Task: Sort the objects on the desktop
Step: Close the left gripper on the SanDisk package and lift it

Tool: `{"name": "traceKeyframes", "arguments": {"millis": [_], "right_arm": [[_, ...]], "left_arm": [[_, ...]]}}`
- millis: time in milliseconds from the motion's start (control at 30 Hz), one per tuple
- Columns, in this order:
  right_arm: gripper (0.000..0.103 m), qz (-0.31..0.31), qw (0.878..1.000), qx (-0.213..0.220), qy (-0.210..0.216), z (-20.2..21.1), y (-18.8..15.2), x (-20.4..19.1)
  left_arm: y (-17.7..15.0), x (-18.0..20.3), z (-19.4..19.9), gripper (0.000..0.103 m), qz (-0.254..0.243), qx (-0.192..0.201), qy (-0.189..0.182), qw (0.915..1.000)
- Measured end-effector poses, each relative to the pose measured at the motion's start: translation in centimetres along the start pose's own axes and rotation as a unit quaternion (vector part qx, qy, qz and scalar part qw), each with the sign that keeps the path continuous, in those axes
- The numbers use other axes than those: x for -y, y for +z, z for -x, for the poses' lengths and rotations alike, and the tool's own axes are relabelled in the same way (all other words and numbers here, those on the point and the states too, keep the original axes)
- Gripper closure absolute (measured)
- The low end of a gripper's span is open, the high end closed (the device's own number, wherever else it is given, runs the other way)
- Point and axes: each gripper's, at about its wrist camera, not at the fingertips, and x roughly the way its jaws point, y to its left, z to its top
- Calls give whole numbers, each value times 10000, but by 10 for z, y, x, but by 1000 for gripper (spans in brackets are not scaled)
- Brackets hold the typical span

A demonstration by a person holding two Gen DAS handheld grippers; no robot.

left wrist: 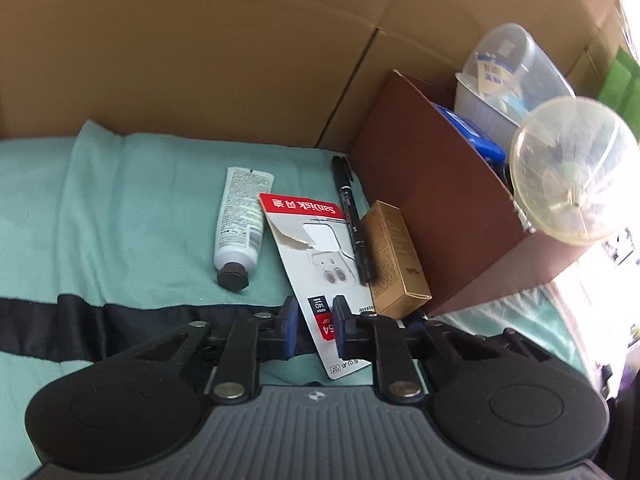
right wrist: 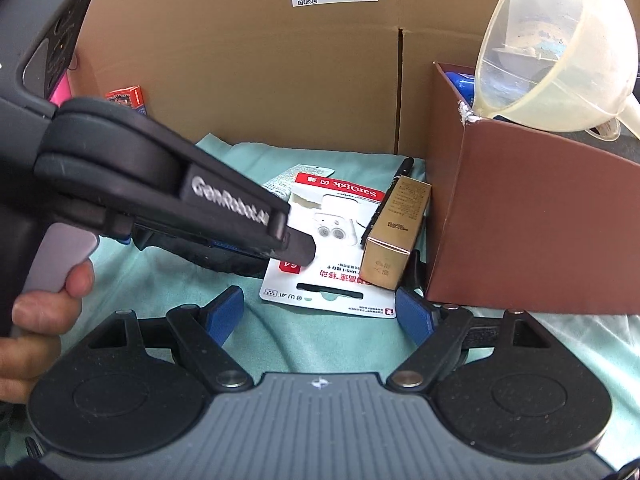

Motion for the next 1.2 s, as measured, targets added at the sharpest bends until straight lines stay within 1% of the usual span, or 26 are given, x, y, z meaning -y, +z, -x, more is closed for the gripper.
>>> {"name": "traceKeyframes", "arguments": {"millis": [67, 300, 467, 567, 600, 667, 867, 900, 1000, 1100, 1200], "right_arm": [[22, 18, 10000, -2, -6, 0, -1, 0], [22, 58, 10000, 4, 17, 3, -5, 1], [21, 33, 9999, 4, 101, 1, -4, 5], [21, 53, 9997, -14, 229, -2, -3, 6], [22, 66, 9996, -32, 256, -2, -2, 6], [32, 177, 9992, -48, 362, -2, 0, 6], [32, 272, 9989, 38, 371, 12, -14, -7], [32, 273, 9990, 87, 355, 16, -16, -8], [32, 362, 9986, 311, 234, 26, -5, -15], [32, 524, 9964, 663, 79, 57, 8, -16], [32, 579, 9928, 1047, -50, 86, 19, -20]], "left_arm": [[-1, -4, 3, 90, 68, -36, -76, 9999], [-11, -5, 26, 96, 42, -30, -410, 9991], [-14, -4, 39, 99, -67, 73, -432, 9990], [-13, -6, 42, 100, -104, 96, -440, 9989], [-13, -6, 43, 100, -105, 103, -459, 9988], [-14, -7, 47, 102, -101, 121, -475, 9987], [-18, -3, 59, 102, -166, 185, -472, 9986], [-18, -1, 63, 102, -173, 225, -498, 9984], [-19, 8, 81, 102, -296, 437, -543, 9971], [-18, 24, 107, 102, -509, 790, -542, 9941], [-14, 42, 135, 102, -715, 1172, -566, 9889]]}}
